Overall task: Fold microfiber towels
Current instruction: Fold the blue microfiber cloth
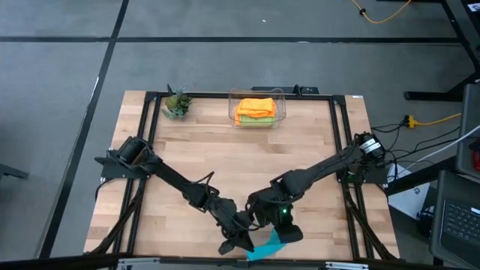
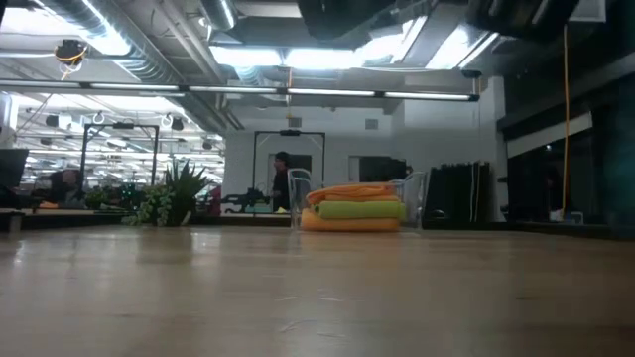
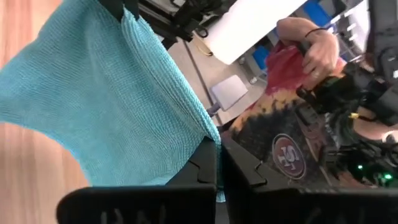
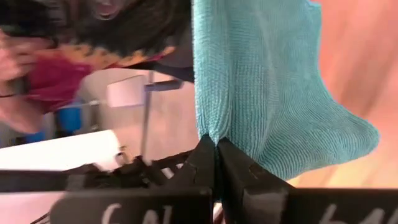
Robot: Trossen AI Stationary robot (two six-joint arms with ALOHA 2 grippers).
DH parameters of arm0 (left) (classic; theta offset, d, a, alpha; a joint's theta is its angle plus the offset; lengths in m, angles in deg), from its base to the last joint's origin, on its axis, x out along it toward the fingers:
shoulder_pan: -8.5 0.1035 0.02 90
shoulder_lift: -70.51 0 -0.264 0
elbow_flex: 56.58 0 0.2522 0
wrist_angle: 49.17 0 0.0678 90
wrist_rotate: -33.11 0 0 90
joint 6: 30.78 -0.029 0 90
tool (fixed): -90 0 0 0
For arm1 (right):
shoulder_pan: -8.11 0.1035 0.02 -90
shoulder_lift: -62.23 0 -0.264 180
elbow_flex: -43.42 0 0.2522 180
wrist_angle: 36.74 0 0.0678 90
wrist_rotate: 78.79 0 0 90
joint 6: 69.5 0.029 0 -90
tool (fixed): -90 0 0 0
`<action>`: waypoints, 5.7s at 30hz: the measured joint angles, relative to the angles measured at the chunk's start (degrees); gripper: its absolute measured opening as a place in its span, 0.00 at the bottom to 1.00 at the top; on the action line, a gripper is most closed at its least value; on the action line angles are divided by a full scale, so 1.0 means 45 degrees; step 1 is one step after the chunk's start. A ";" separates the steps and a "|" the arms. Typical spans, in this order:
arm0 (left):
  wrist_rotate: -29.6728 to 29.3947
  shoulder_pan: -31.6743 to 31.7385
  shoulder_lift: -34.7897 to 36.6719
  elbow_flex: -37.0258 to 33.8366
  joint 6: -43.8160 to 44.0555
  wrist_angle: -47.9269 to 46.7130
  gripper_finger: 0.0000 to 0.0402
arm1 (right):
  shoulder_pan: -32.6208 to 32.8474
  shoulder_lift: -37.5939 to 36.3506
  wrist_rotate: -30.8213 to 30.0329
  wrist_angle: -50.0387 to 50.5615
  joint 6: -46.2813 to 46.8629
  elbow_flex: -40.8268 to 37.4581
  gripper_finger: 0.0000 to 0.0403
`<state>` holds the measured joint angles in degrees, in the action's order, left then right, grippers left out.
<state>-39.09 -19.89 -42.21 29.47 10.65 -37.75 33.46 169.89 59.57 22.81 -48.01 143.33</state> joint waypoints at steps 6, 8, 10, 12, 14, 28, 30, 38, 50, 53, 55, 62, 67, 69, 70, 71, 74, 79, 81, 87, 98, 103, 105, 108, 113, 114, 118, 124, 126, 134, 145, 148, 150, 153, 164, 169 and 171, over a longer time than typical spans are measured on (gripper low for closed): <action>-0.0402 -0.0022 -0.0310 -0.0011 -0.0523 -0.0154 0.00 | -0.0261 0.0141 -0.1389 0.1054 -0.0755 0.0123 0.01; -0.0436 -0.0016 -0.0412 -0.0029 -0.0536 -0.0053 0.00 | -0.0438 0.0254 -0.1158 0.1177 -0.0970 0.0113 0.01; -0.0327 -0.0013 -0.0461 -0.0029 -0.0542 0.0308 0.00 | -0.0646 0.0272 0.0063 0.1216 -0.1262 0.0115 0.01; 0.0028 -0.0003 -0.0461 -0.0029 -0.0545 0.0957 0.00 | -0.0806 0.0272 0.1194 0.1192 -0.1490 0.0129 0.01; 0.0064 -0.0003 -0.0461 -0.0024 -0.0586 0.1192 0.00 | -0.0815 0.0267 0.1784 0.1222 -0.1569 0.0147 0.01; 0.2730 0.0418 -0.2749 -0.0148 0.0922 0.4498 0.00 | -0.0691 0.1684 0.2060 0.1989 -0.2450 0.0035 0.01; 0.3323 0.0576 -0.2709 -0.0376 0.1087 0.4455 0.00 | -0.1246 0.1753 0.0714 0.2408 -0.2485 0.0064 0.01; 0.3548 0.1309 -0.2516 -0.1901 0.1470 0.4644 0.00 | -0.2845 0.1866 -0.2958 0.3412 -0.2933 0.0063 0.01; 0.4325 0.1430 -0.2409 -0.2113 0.2117 0.4915 0.00 | -0.3192 0.1865 -0.3845 0.1625 -0.3172 0.0094 0.02; 0.4325 0.1397 -0.2397 -0.2113 0.2462 0.4886 0.00 | -0.3192 0.1846 -0.4677 0.1632 -0.2505 0.0098 0.07; 0.4429 0.1319 -0.2124 -0.2132 0.2460 0.4501 0.00 | -0.3192 0.1843 -0.4775 0.1658 -0.2077 0.0103 0.12; 0.4359 0.1056 0.0285 -0.2103 0.0859 -0.0859 0.00 | -0.3318 0.1817 -0.5458 0.1307 -0.1942 0.0128 0.22; 0.2272 0.0862 0.2213 -0.2108 -0.0887 -0.5113 0.00 | -0.3772 0.1817 -0.5406 0.1101 -0.1725 0.0423 0.28; 0.1390 0.0766 0.2822 -0.2103 -0.1582 -0.6010 0.00 | -0.3995 0.1817 -0.5457 0.1008 -0.1679 0.0724 0.30; 0.0967 0.0707 0.3040 -0.2103 -0.1819 -0.6387 0.00 | -0.4100 0.1817 -0.5500 0.1047 -0.1627 0.0872 0.30; 0.0519 0.0657 0.3195 -0.2103 -0.1985 -0.6664 0.00 | -0.4219 0.1817 -0.5508 0.1075 -0.1587 0.1031 0.30; -0.0632 0.0502 0.3624 -0.2103 -0.2241 -0.7266 0.00 | -0.4542 0.1817 -0.5503 0.1230 -0.1723 0.1578 0.30; -0.1868 0.0225 0.3653 -0.2108 -0.1958 -0.7551 0.00 | -0.4966 0.1817 -0.4595 0.4144 -0.2977 0.2647 0.30; -0.2304 0.0166 0.3657 -0.2108 -0.1930 -0.7488 0.00 | -0.5013 0.1786 -0.4055 0.6032 -0.3940 0.2939 0.30; -0.4030 0.0191 0.3657 -0.2108 -0.1325 -0.7461 0.00 | -0.4049 0.0947 -0.4256 0.8575 -0.5804 0.2232 0.30; -0.6045 0.0252 0.3657 -0.2108 -0.1638 -0.7395 0.00 | -0.1542 -0.3157 -0.4443 0.3328 -0.5799 -0.3268 0.30; -0.6676 0.0245 0.3648 -0.2108 -0.1656 -0.7391 0.00 | -0.1167 -0.4261 -0.5883 -0.1371 -0.5459 -0.5555 0.30; -0.6673 0.0245 0.3648 -0.2108 -0.1609 -0.7398 0.00 | -0.1168 -0.4416 -0.6660 -0.2632 -0.5373 -0.6138 0.30; -0.6672 0.0245 0.3648 -0.2108 -0.1610 -0.7396 0.00 | -0.1195 -0.4400 -0.7719 -0.4069 -0.4632 -0.6648 0.30; -0.6744 0.0255 0.3643 -0.2108 -0.1672 -0.7404 0.00 | -0.1191 -0.4279 -0.8962 -0.4781 -0.4174 -0.6739 0.30; -0.6744 0.0255 0.3643 -0.2108 -0.1676 -0.7437 0.00 | -0.1200 -0.4279 -0.9322 -0.4876 -0.4150 -0.6740 0.30; -0.6749 0.0255 0.3643 -0.2108 -0.1681 -0.7450 0.00 | -0.1452 -0.4258 -1.0117 -0.4978 -0.3456 -0.6740 0.31; -0.6753 0.0332 0.3638 -0.2108 -0.1688 -0.7454 0.00 | -0.1921 -0.3501 -0.9968 -0.4994 -0.3142 -0.6740 0.46; -0.6754 0.0342 0.3638 -0.2108 -0.1692 -0.7454 0.00 | -0.2034 -0.3059 -0.9350 -0.5000 -0.3250 -0.6745 0.54; -0.6754 0.0337 0.3638 -0.2108 -0.1697 -0.7454 0.00 | -0.2516 -0.2429 -0.8717 -0.6306 -0.4172 -0.6744 0.75; -0.6767 0.0337 0.3638 -0.2108 -0.1697 -0.7454 0.00 | -0.3268 -0.1168 -0.5710 -0.7611 -0.4280 -0.6731 0.77; -0.6822 0.0337 0.3638 -0.2108 -0.1697 -0.7454 0.00 | -0.3290 -0.0968 -0.5683 -0.7561 -0.4272 -0.6736 0.76; -0.6822 0.0337 0.3638 -0.2108 -0.1697 -0.7453 0.00 | -0.3296 -0.0967 -0.5639 -0.7597 -0.4200 -0.6736 0.75; -0.6822 0.0337 0.3638 -0.2108 -0.1697 -0.7459 0.00 | -0.3289 -0.0962 -0.5498 -0.7667 -0.4211 -0.6736 0.69; -0.6846 0.0337 0.3638 -0.2108 -0.1697 -0.7464 0.00 | -0.3289 -0.0957 -0.5488 -0.7701 -0.4187 -0.6736 0.25; -0.6849 0.0337 0.3638 -0.2108 -0.1697 -0.7464 0.00 | -0.3289 -0.0957 -0.5488 -0.7502 -0.4183 -0.6736 0.03; -0.6851 0.0337 0.3638 -0.2108 -0.1697 -0.7464 0.00 | -0.3289 -0.0957 -0.5493 -0.7498 -0.4072 -0.6736 0.03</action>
<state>-69.92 -18.37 -25.84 19.99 3.02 -71.34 18.66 165.58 34.85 -10.93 -66.33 113.02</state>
